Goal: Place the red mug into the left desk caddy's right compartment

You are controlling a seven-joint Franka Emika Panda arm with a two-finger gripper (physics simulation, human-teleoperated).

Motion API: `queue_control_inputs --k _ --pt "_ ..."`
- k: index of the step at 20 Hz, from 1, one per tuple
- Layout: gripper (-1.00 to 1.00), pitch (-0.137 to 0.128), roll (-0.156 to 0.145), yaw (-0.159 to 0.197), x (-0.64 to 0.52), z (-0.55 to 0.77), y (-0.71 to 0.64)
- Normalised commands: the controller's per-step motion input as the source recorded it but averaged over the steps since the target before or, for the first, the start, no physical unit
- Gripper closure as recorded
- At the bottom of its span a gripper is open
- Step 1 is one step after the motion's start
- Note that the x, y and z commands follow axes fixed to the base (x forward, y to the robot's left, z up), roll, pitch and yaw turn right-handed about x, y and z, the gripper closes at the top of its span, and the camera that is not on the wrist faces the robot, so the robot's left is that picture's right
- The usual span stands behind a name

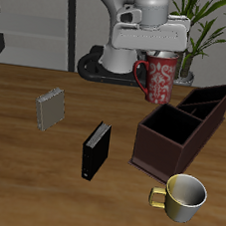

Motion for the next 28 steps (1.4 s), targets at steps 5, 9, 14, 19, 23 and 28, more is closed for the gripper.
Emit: queue_control_inputs --k 5,9,14,19,23,28 --pt "1.0 0.013 -0.026 -0.019 0.26 0.0 0.14" --pt "1.0 0.035 -0.043 -0.027 0.32 -0.08 0.24" --pt "1.0 0.035 -0.038 0.007 0.18 -0.14 0.34" --pt "1.0 -0.003 -0.005 0.03 0.13 -0.02 0.35" --pt "1.0 0.003 -0.013 0.0 0.11 0.01 0.04" --pt "1.0 0.022 -0.03 -0.013 0.23 -0.06 0.05"
